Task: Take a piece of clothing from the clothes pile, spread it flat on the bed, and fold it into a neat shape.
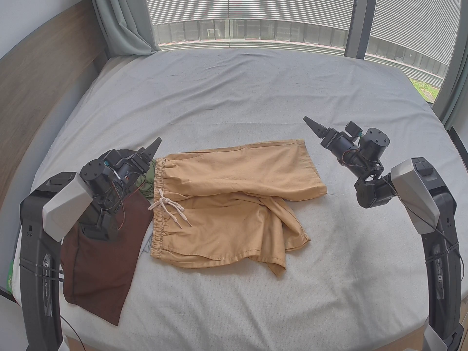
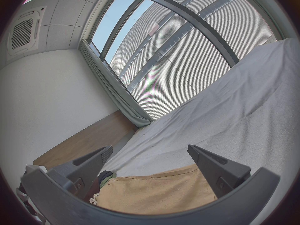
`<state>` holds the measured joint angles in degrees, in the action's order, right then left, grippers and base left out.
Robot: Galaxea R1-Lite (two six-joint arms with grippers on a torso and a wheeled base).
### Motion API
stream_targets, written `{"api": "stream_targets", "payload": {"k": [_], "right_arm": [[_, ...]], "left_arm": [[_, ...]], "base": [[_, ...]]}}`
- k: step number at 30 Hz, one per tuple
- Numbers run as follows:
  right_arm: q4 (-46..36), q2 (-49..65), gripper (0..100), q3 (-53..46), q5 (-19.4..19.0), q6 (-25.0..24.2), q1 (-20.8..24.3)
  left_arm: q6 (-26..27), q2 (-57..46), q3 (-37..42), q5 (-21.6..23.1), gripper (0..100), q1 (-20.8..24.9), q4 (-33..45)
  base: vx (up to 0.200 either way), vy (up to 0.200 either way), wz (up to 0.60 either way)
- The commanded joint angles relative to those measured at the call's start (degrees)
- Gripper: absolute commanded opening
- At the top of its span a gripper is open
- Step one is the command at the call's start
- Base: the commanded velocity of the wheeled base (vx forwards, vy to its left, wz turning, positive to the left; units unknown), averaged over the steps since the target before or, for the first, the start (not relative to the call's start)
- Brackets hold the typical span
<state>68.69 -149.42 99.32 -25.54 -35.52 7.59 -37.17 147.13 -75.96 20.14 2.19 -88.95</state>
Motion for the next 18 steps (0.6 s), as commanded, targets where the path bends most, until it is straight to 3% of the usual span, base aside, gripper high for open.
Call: {"api": "stream_targets", "payload": {"k": [1,10,12,18], "right_arm": [[3.6,6.8,100,-11.8,0.0,0.4,1.5],[15.9,11.7,100,-29.4,0.0,0.5,3.5],[19.8,13.2,100,-35.5,0.0,0.5,4.0],[19.8,17.9,100,-45.2,0.1,2.9,4.9]], "left_arm": [[0.3,-5.6,6.6,0.5,100,-0.3,-0.2],[2.7,-14.2,18.1,3.2,100,-0.5,-0.3],[5.2,-17.3,23.3,6.8,100,-1.6,-0.3],[8.0,-24.3,32.7,12.6,100,-3.8,-0.2]], "base": [[0.000,0.000,0.00],[0.000,0.000,0.00],[0.000,0.000,0.00],[0.000,0.000,0.00]]}}
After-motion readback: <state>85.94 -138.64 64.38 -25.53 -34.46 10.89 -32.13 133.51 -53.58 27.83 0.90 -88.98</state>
